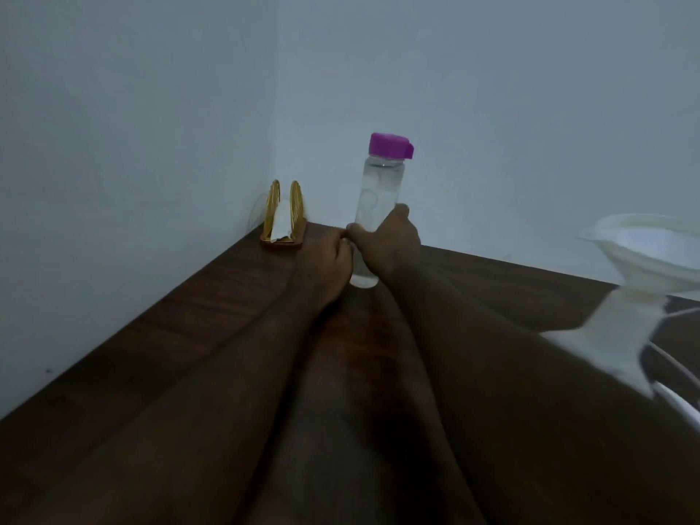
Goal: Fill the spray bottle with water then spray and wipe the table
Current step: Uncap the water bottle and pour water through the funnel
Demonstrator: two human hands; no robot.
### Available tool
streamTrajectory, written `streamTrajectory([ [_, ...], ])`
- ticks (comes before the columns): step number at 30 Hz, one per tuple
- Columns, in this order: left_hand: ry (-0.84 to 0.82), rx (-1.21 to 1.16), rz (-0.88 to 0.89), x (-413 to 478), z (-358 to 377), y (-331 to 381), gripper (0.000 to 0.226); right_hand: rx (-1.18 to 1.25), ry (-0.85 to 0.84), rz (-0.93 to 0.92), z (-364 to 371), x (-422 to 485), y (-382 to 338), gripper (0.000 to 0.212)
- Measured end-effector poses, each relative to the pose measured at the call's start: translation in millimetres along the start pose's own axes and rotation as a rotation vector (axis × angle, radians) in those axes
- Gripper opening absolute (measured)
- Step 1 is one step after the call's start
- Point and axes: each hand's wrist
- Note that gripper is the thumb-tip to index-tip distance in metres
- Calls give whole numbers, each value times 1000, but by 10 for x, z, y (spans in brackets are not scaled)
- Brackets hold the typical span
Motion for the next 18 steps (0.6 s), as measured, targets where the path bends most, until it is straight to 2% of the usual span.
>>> streamTrajectory([
  [5, -75, 9, -27, -428, -125, 323, 24, 20, -2, -18, -297, -540, 39, 58],
  [10, -83, -22, 12, -906, -223, 644, 21, 107, 0, -49, -591, -1109, 87, 55],
  [15, -80, -77, 1, -1285, -265, 915, 34, 92, -75, -155, -898, -1670, 195, 40],
  [18, -117, -337, -145, -1306, -268, 1127, 28, 163, -96, -201, -1088, -1934, 276, 44],
])
Point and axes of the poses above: each hand's wrist, its own x-axis towards the middle knuckle, its own z-axis out of the palm, y = z × x, and after that the axes turned 4 degrees about -y, right-handed
